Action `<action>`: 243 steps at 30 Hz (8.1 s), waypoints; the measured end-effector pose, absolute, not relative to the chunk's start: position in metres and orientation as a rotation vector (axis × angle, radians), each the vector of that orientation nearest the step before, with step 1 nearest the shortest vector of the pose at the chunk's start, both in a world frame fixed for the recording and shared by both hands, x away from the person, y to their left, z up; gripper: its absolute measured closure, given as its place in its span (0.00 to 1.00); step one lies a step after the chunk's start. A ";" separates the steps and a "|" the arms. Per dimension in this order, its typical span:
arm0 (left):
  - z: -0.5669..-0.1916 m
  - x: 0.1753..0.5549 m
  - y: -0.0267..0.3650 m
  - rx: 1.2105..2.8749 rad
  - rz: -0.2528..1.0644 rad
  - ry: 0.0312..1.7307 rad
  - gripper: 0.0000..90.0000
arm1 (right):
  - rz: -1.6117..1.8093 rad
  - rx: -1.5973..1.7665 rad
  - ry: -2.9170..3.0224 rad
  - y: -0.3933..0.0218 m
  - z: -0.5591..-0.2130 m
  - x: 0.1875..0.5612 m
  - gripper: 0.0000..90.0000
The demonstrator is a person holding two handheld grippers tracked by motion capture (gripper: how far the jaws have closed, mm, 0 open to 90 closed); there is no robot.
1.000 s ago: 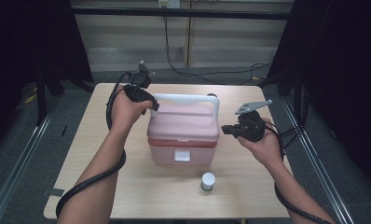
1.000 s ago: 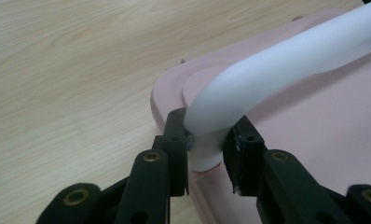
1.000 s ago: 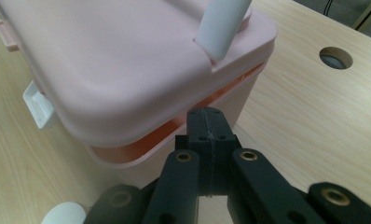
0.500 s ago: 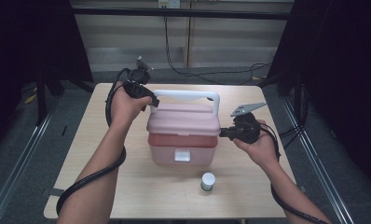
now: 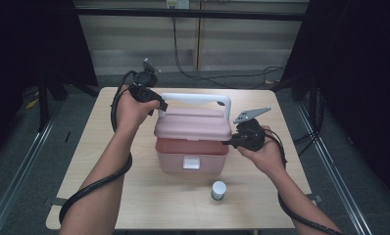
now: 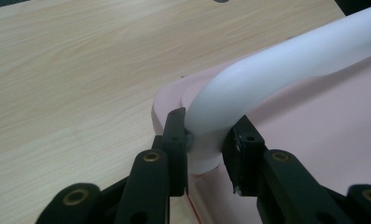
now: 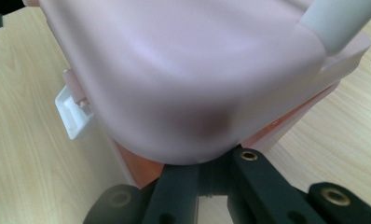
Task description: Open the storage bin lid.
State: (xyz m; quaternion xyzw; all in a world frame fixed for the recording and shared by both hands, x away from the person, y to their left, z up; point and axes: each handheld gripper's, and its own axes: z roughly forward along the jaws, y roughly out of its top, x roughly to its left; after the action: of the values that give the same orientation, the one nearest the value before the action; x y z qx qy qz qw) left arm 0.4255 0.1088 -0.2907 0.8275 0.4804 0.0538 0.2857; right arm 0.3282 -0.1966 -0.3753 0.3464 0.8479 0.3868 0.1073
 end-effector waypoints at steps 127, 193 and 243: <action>-0.312 0.381 0.131 2.246 0.210 1.042 0.46 | 1.156 1.066 2.463 -0.207 -0.364 0.334 1.00; -0.266 0.427 0.113 2.157 0.246 1.235 0.71 | 1.136 0.952 2.578 -0.188 -0.401 0.325 1.00; -0.256 0.467 0.101 2.191 0.316 1.355 0.90 | 1.150 0.891 2.608 -0.192 -0.406 0.325 1.00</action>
State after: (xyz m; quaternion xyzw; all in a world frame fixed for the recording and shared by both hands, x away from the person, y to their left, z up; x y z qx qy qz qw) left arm 0.4666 0.1014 -0.2564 0.8129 0.5026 0.1172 0.2698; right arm 0.3251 -0.1917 -0.4057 0.2975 0.8707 0.3839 0.0775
